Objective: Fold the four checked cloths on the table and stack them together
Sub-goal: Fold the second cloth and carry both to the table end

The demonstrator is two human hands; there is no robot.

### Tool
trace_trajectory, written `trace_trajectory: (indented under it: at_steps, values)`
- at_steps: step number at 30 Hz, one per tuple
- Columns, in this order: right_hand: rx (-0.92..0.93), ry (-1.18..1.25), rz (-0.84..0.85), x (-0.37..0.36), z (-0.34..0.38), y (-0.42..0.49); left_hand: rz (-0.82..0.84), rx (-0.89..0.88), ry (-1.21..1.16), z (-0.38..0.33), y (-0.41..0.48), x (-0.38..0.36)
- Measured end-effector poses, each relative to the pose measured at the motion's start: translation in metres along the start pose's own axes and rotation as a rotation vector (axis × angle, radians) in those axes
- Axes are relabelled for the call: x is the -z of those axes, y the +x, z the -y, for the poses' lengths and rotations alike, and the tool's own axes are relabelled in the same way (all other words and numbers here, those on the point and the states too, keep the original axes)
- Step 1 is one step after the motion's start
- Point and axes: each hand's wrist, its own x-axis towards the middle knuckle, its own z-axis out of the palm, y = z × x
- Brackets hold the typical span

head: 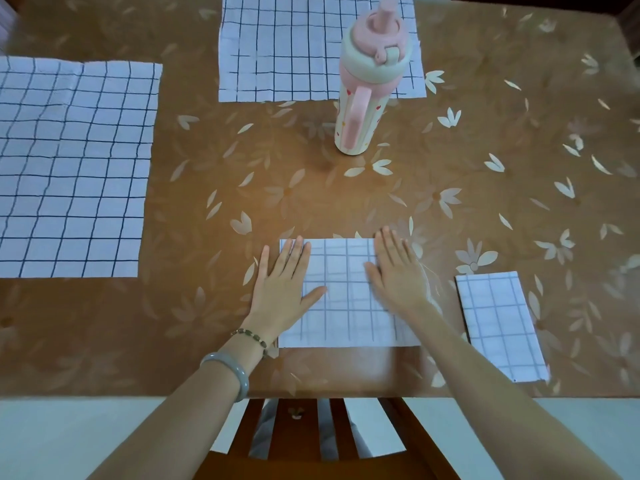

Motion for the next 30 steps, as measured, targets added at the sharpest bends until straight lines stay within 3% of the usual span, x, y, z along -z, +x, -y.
trace_trajectory:
  at_steps: [5,8,11,25,30]
  values:
    - [-0.153,-0.048,-0.151,0.013,-0.007,-0.005,0.008,0.005,-0.006,0.0,0.0,0.0]
    - [0.029,0.041,-0.26,0.012,0.04,-0.004,0.023,0.006,-0.012,0.0,0.001,0.0]
    - [0.207,0.073,-0.155,-0.004,0.082,-0.007,0.04,0.006,-0.012,0.001,0.0,0.0]
    - [0.036,0.008,-0.1,-0.007,0.003,-0.024,0.068,-0.059,0.07,0.038,-0.006,0.008]
    - [0.03,0.009,-0.098,-0.006,0.006,-0.024,0.138,-0.21,0.15,0.059,-0.014,0.013]
